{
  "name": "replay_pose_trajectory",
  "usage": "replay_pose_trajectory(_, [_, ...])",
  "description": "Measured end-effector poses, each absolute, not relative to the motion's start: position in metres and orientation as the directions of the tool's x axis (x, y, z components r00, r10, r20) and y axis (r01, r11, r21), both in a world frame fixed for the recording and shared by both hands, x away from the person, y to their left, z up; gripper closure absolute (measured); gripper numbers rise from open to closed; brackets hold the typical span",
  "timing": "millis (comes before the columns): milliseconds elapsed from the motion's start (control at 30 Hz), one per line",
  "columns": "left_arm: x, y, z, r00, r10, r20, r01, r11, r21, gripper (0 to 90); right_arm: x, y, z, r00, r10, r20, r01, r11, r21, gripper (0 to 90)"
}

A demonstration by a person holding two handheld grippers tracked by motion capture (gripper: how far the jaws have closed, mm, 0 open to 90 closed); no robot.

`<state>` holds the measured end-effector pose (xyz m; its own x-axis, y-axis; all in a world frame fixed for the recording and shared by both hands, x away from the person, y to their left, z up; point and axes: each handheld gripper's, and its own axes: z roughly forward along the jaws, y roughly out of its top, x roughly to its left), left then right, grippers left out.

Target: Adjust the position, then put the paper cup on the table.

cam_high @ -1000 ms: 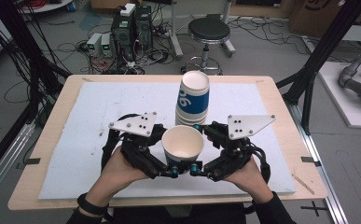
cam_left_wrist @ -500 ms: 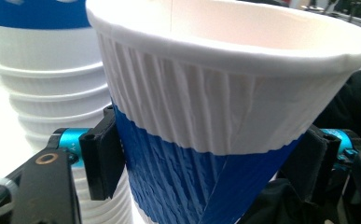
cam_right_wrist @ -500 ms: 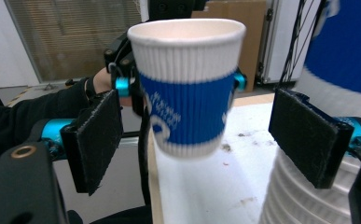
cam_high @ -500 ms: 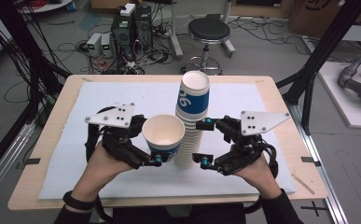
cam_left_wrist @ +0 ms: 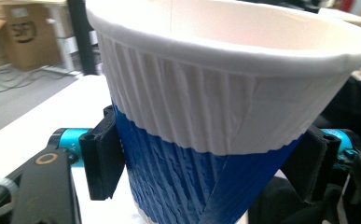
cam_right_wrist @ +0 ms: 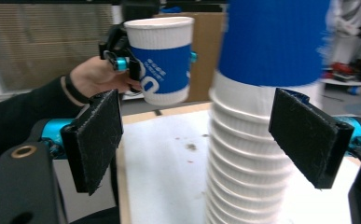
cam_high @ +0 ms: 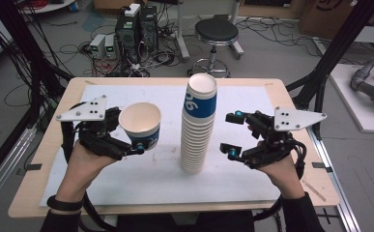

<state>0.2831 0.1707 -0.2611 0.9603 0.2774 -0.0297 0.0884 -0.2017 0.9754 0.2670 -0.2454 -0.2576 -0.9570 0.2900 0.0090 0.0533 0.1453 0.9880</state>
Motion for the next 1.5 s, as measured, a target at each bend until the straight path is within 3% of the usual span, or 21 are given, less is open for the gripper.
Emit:
replay_pose_trajectory(300, [0.288,0.194,-0.26,0.921,0.39,0.0,0.088,-0.209,0.974,25.0,0.282,-0.273,-0.269,-0.907,0.419,0.049,0.104,0.109,0.989,17.8])
replay_pose_trajectory(533, [0.288,0.203,-0.258,0.912,0.409,0.006,0.084,-0.2,0.976,24.9,0.29,-0.289,-0.276,-0.866,0.495,0.064,0.134,0.106,0.985,17.8])
replay_pose_trajectory(1000, [0.287,0.203,-0.257,0.913,0.409,0.01,0.079,-0.2,0.977,24.8,0.292,-0.291,-0.278,-0.861,0.506,0.06,0.134,0.111,0.985,17.8])
replay_pose_trajectory(1500, [0.29,0.203,-0.268,0.883,0.469,-0.011,0.106,-0.176,0.979,24.8,0.296,-0.291,-0.278,-0.853,0.52,0.052,0.132,0.118,0.984,17.8])
